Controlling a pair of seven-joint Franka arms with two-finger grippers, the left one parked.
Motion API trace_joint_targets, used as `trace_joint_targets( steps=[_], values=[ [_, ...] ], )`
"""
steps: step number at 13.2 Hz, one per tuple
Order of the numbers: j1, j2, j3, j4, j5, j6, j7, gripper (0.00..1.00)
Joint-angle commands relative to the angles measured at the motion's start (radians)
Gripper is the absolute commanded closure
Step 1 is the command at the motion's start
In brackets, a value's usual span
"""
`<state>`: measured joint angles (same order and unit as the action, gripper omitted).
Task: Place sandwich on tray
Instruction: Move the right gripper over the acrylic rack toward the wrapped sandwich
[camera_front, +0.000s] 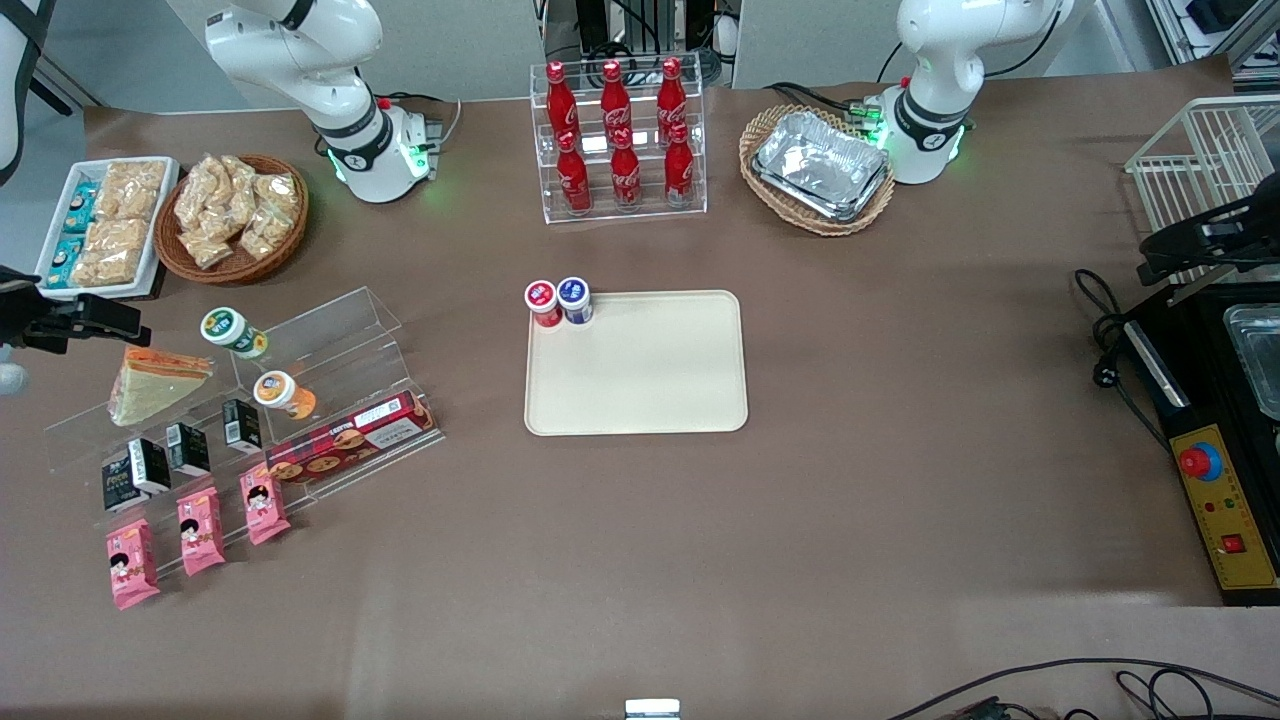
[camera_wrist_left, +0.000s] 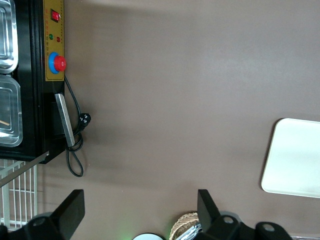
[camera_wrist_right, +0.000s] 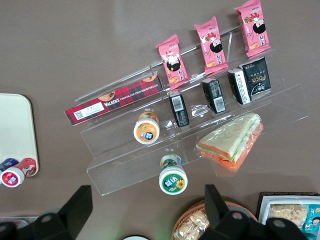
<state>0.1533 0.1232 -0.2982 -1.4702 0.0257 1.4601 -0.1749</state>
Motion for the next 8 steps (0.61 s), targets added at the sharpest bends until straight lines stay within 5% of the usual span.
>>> trace_joint_targets(
  steps=[1,8],
  values=[
    [-0.001,0.001,-0.005,0.002,0.013,0.0,0.008,0.0],
    [-0.02,-0.036,-0.022,-0.051,0.034,-0.006,0.017,0.0]
  ],
)
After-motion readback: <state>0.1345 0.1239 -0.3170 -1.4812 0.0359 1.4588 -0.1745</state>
